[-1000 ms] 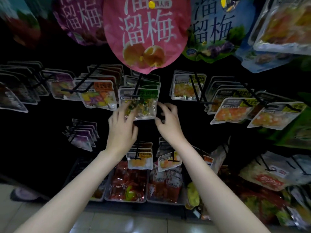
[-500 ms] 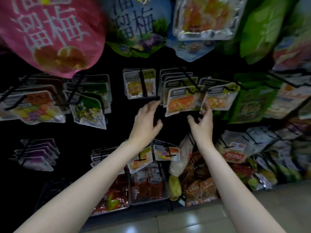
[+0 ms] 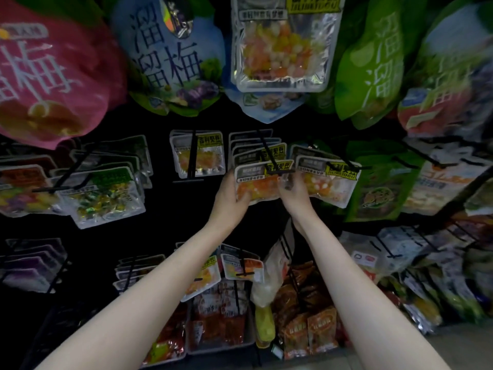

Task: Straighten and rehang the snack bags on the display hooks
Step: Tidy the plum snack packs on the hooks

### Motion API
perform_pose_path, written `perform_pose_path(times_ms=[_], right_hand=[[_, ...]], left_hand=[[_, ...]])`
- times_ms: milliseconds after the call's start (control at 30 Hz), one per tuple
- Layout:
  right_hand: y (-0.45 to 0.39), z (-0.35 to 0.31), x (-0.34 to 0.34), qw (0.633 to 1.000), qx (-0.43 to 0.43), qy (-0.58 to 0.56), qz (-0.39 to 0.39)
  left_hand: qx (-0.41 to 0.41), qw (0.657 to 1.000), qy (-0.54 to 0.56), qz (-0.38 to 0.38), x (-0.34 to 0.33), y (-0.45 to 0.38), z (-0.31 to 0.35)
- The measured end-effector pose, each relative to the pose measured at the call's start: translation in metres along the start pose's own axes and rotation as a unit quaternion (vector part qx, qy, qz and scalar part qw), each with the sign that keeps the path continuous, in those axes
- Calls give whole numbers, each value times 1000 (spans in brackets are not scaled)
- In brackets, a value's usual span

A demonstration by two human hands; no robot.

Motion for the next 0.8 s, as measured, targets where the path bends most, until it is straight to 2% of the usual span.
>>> perform_pose_path(times_ms=[100,233,400,533,667,800], right_hand=[[-7,10,-2,999,-14,-44,-20],[-13,9,-2,989,-45,-131,-58],[-7,7,-7,983,-25,-164,-84],[5,11,-5,982,-40,-174,-62],[21,10,3,967,-42,-244,-62],[32,5,10,938,-54,-323,-114]], left_hand=[[-4,998,-36,41,-1,4,-1],[-28,998,-52,18,-1,4,-2],[-6,999,32,-8,5,1,6],[-19,1000,23,1,15,-2,10],[27,993,110,41,32,13,16],[67,970,234,25,40,31,24]])
Point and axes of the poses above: each hand's wrist, its own y-axis away from the middle knuckle, its own x-axis out of the back of the hand, z = x × y, the point moved 4 cm from there along -y, towards the middle knuckle, and after that the axes turned 2 degrees about z, right-handed, at the moved point
